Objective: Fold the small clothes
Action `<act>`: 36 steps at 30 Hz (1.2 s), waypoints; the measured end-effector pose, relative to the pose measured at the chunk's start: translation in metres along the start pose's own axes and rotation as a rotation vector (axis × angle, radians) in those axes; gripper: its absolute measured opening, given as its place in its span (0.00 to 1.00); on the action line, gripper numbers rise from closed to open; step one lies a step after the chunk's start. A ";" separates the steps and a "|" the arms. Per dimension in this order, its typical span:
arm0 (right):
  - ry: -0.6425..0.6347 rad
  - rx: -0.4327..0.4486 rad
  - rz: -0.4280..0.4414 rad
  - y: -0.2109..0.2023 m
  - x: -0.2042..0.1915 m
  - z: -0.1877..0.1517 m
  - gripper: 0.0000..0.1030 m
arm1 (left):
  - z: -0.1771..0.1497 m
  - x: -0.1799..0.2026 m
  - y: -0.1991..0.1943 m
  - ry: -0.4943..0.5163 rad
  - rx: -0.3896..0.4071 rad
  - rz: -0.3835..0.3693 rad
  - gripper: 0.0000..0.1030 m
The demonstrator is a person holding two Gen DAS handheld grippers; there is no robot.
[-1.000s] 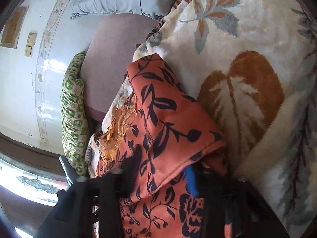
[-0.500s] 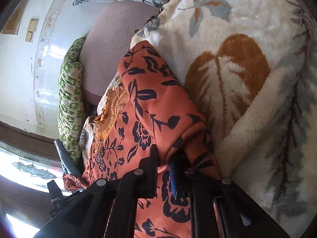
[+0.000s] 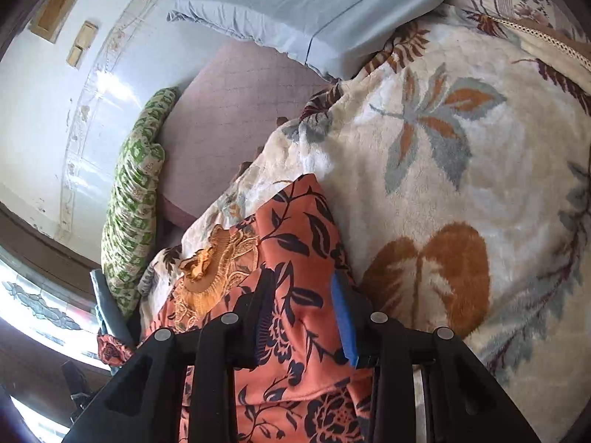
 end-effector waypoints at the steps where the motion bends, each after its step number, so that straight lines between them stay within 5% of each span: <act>1: -0.003 -0.006 -0.001 0.008 -0.001 0.002 0.33 | 0.001 0.002 0.012 0.013 -0.025 0.009 0.45; 4: -0.048 -0.011 -0.056 0.031 -0.002 0.009 0.36 | 0.002 0.011 0.041 -0.005 -0.096 -0.007 0.45; 6: -0.087 -0.053 -0.095 0.050 -0.001 0.007 0.51 | 0.002 0.015 0.056 -0.035 -0.111 -0.007 0.42; 7: -0.098 -0.077 -0.115 0.058 0.000 0.004 0.51 | 0.003 0.016 0.059 -0.023 -0.094 0.011 0.26; 8: -0.113 -0.095 -0.107 0.064 -0.004 0.001 0.42 | 0.006 0.017 0.059 0.001 -0.070 0.029 0.18; 9: -0.152 -0.100 -0.077 0.065 -0.013 0.000 0.05 | 0.009 0.019 0.057 0.017 -0.044 0.035 0.17; 11: -0.263 -0.033 -0.034 0.055 -0.034 0.007 0.05 | 0.015 0.018 0.052 0.070 0.032 0.102 0.17; 13: -0.302 0.016 -0.082 0.048 -0.031 0.014 0.05 | 0.014 0.015 0.055 0.178 0.076 0.231 0.12; 17: -0.296 -0.067 -0.245 0.062 0.022 0.008 0.06 | 0.000 0.004 0.079 0.283 0.048 0.394 0.10; 20: -0.228 -0.040 -0.187 0.045 0.022 0.012 0.12 | 0.004 0.000 0.073 0.233 0.061 0.357 0.10; 24: -0.200 0.008 -0.024 0.010 -0.011 0.017 0.13 | 0.014 0.004 0.039 0.095 0.103 0.210 0.11; 28: -0.192 -0.010 0.080 -0.012 -0.030 -0.010 0.18 | 0.004 0.021 0.031 0.038 0.082 0.074 0.30; 33: -0.225 -0.132 -0.057 0.004 0.015 -0.065 0.12 | -0.031 0.020 0.061 0.100 -0.019 0.098 0.33; 36: -0.223 -0.091 -0.039 0.003 0.017 -0.064 0.11 | -0.032 0.024 0.061 0.175 0.023 0.111 0.44</act>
Point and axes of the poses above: each gripper's, at about its wrist camera, not at the fingertips, and y roughly the way its jaws point, x to its right, z to its top, the point moved 9 cm from there along y, roughly the way its jaws point, and after that the axes turned 11 degrees about x, right-handed, at the moved point
